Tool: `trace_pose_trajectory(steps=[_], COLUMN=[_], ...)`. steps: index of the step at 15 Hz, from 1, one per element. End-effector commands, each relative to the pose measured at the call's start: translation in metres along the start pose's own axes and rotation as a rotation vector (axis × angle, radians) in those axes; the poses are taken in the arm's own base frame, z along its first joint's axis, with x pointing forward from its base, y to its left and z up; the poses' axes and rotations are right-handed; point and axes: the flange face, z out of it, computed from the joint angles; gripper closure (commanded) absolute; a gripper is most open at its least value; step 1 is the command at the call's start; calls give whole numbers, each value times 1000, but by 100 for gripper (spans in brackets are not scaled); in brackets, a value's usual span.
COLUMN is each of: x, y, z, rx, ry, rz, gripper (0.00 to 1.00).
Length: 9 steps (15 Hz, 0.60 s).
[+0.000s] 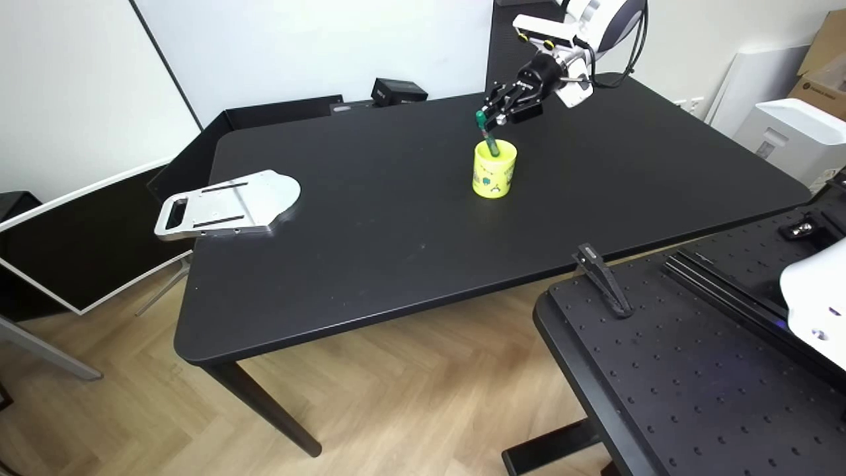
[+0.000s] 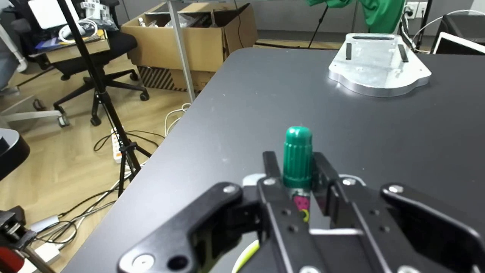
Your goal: Pick the marker and put it in the cup
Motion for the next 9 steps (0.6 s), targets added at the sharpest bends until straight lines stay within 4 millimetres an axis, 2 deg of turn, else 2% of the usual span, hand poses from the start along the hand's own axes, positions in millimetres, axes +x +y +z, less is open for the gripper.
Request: trace_pose_trajectory(steps=[1,6,7,9], x=[1,-57,-71,-100], y=[12,-14,-19,-26], z=[2,-33,-42,-58], rx=[9,-7,-7,-33], ry=[-68,20,43,113], rz=[-20,-182,-215,-288], gripper=[42,7,2,0])
